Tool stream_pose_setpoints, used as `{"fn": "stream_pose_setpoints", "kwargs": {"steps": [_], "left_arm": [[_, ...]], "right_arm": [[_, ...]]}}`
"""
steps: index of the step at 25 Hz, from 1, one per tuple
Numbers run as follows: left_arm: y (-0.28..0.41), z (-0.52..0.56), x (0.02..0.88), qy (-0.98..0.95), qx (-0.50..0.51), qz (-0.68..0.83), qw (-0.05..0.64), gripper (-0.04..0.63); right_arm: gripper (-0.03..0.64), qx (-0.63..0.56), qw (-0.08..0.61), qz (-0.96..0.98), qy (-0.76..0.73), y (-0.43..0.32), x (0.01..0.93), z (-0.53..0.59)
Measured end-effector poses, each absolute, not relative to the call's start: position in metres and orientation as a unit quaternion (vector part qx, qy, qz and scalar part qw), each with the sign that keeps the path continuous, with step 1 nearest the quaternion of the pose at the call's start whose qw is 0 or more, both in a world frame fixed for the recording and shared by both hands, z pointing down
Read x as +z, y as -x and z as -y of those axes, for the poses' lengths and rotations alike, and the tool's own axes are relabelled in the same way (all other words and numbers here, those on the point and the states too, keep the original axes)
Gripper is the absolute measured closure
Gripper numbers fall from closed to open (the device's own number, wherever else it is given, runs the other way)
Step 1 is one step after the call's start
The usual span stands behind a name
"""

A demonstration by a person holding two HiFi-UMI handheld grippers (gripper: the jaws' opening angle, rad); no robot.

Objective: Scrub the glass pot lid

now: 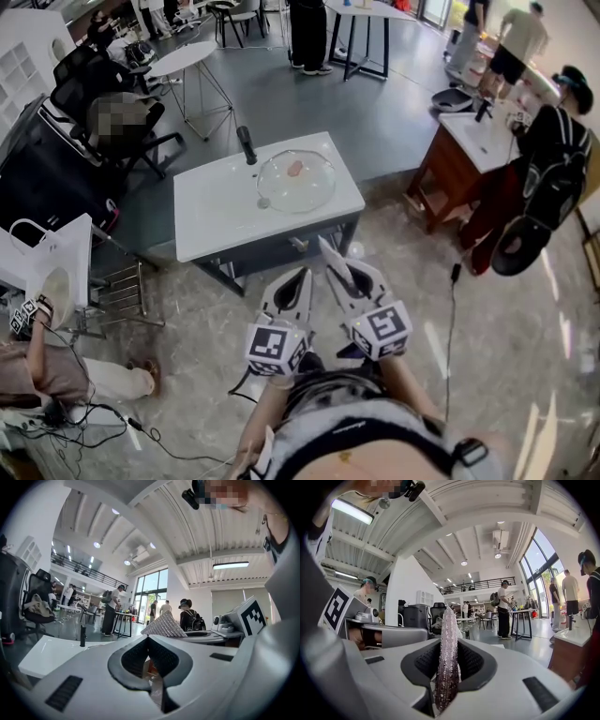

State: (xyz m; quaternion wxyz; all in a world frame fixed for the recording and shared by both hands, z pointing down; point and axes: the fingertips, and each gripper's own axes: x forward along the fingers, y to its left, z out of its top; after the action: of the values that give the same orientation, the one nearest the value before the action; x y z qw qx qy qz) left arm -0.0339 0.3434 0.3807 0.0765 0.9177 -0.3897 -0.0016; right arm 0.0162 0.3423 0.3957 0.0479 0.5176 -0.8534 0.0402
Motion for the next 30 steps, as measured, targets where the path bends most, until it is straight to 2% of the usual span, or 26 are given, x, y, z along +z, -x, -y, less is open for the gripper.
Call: {"fn": "stream_pose_setpoints", "kwargs": {"steps": [13, 17, 30], "left_arm": [[0.074, -0.301, 0.391, -0.931, 0.001, 0.357, 0.076, 0.600], [0.079, -0.295, 0.394, -0.931, 0.001, 0.356, 0.080, 0.599], [0.072, -0.241, 0.401, -0.920, 0.015, 0.382, 0.088, 0.600]], "right_arm": [[0.532, 0.030, 0.050, 0.844, -0.534, 0.027, 0.402, -0.302], [0.532, 0.060, 0.060, 0.839, -0.537, 0.034, 0.405, -0.301], [0.532, 0.049, 0.061, 0.853, -0.516, 0.018, 0.416, -0.242]]}}
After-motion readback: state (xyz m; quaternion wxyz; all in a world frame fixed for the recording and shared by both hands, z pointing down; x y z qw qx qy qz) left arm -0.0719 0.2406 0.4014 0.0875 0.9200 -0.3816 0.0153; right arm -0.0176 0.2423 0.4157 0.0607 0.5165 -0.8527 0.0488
